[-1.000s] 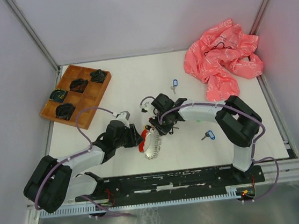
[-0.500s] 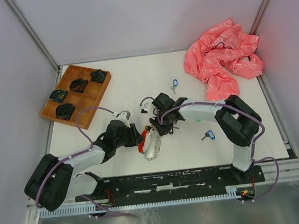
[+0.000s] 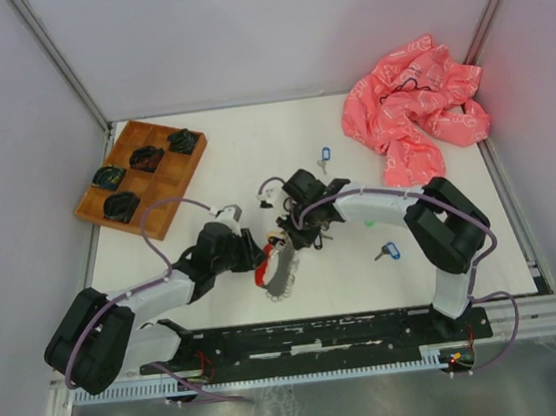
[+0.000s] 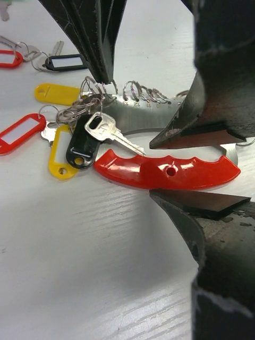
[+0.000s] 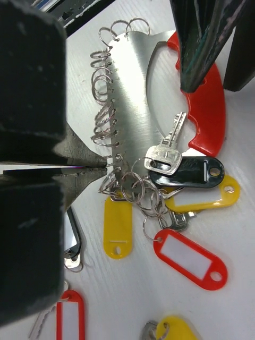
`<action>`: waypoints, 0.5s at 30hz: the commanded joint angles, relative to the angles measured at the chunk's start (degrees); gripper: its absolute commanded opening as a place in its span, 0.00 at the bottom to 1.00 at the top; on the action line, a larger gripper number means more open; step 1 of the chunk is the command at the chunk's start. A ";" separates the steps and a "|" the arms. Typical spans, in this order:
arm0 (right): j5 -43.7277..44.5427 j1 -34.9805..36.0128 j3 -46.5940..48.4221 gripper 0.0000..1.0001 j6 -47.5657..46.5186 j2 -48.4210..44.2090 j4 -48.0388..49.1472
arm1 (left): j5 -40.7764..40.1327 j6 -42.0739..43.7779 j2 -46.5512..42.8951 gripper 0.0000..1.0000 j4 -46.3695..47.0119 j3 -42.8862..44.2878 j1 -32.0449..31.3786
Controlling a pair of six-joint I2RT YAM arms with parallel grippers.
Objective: Put the keys on the keyring
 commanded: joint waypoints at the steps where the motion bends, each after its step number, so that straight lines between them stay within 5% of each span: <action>1: -3.08 -0.13 1.12 0.01 -1.76 -5.36 4.32 | 1.18 -0.06 -3.59 0.42 3.20 1.66 1.21; 15: -7.86 -0.07 -2.02 0.01 -10.73 -12.31 14.42 | 16.06 -0.50 -10.97 0.42 25.80 -6.65 9.12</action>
